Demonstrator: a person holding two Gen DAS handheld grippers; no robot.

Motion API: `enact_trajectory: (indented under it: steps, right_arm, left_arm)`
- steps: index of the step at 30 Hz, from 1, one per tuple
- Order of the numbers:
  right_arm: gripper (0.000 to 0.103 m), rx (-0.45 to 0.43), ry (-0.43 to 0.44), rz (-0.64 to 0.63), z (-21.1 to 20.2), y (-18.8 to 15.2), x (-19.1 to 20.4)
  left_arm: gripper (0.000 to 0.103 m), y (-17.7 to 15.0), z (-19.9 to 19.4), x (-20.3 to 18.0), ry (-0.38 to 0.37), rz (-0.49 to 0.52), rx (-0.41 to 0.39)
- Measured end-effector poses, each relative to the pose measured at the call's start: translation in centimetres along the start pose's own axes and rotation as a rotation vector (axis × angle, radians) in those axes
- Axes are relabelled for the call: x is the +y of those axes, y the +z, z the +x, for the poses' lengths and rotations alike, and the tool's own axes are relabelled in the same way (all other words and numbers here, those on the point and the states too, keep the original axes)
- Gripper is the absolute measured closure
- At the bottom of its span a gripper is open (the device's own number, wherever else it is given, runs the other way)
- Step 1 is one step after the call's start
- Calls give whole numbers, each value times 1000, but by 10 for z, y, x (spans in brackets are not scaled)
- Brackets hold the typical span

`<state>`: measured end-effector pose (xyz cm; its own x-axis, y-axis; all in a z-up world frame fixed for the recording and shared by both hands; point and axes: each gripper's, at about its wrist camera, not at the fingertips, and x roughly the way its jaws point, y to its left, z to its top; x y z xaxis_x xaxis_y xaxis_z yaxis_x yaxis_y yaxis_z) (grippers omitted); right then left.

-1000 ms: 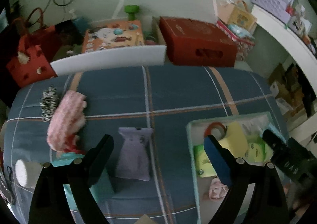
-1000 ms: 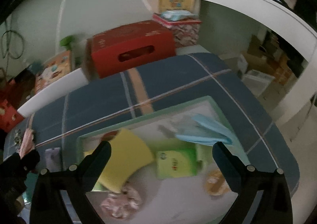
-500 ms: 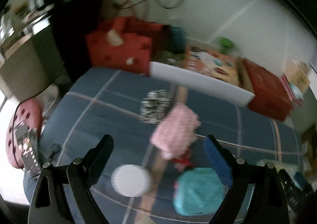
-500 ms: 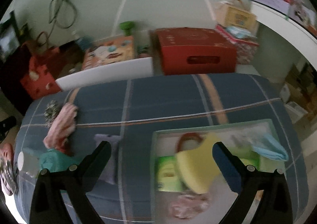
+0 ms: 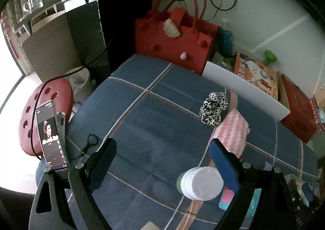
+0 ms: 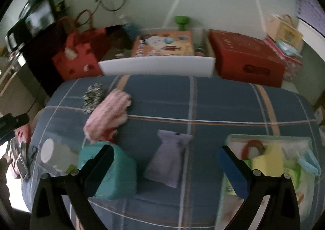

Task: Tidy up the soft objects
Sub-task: 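Move both tools back over the table toward the pink-white cloth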

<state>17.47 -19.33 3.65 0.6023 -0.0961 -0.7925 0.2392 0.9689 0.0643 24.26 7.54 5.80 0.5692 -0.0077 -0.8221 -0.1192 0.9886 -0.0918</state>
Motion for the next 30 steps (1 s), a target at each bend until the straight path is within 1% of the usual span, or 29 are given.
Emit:
enact_trajectory:
  steps: [4,7,9,11,14,16,18,21,23,24,26,28,30]
  right_arm:
    - [0,-3,30,-36,0,-2,18]
    - [0,-6,55,-48,-1,-3,25]
    - [0,-11,56,-54,-1,-2,26]
    - [0,-18,56,-58,-1,-1,27]
    - [0,-23,63,-48,-2,1,25]
    - [0,-16,78,-43,-1,5,25]
    - [0,-19,93,-57,-2,13,26]
    - [0,-25,87,-109,-4,30,32]
    - [0,-22,100,-149,-3,44,38]
    - [0,-20,90,-183,-2,51,43]
    - [0,-3,82,-255,6,60,55]
    - [0,48,128,-292,22,68,64]
    - [0,115,173,-285,42,73,68]
  left_arm:
    - [10,-1,10,6,-29,-48,17]
    - [10,-1,17,6,-50,-65,32]
    - [10,1,24,5,-88,-71,35]
    - [10,4,30,3,-117,-52,35]
    - [10,14,38,5,-115,-45,40]
    - [10,22,40,6,-139,-35,30]
    - [10,31,46,4,-151,10,32]
    - [10,41,56,-3,-164,97,45]
    - [10,47,64,-9,-186,148,67]
    - [10,51,68,-12,-189,175,80]
    - [10,57,80,-20,-207,210,127]
    - [10,61,91,-22,-250,198,174]
    - [10,63,104,-25,-277,171,220]
